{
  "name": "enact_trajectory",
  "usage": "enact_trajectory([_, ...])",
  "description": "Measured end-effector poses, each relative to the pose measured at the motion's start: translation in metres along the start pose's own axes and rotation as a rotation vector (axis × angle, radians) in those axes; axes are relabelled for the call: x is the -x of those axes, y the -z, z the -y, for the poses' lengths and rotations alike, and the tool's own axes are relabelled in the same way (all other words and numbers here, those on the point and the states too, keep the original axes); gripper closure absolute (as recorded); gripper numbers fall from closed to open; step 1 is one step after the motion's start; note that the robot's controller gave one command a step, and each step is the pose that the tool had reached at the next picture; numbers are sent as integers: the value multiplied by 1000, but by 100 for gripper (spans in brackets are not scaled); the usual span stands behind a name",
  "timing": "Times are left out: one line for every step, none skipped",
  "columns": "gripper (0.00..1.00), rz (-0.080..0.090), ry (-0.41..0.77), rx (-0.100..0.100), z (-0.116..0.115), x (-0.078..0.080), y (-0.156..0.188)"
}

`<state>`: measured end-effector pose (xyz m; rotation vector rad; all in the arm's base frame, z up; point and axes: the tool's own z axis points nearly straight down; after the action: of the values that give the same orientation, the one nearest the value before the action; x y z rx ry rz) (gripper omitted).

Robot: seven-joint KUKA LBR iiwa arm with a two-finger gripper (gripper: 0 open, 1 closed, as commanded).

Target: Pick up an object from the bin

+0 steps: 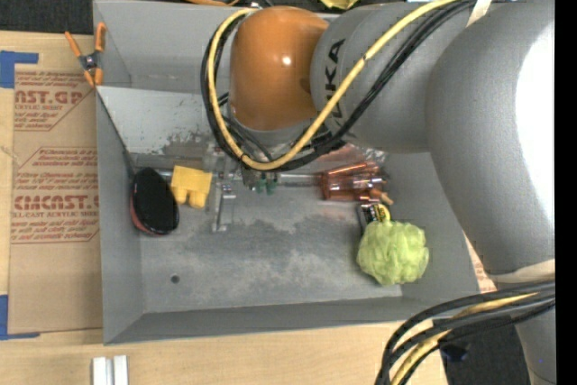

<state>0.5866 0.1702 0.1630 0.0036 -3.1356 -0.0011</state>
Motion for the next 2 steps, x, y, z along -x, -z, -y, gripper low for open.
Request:
enact_trajectory([0,8,-2,1,1,2,4])
enact_trajectory([0,4,-75,2,-77,0,-94])
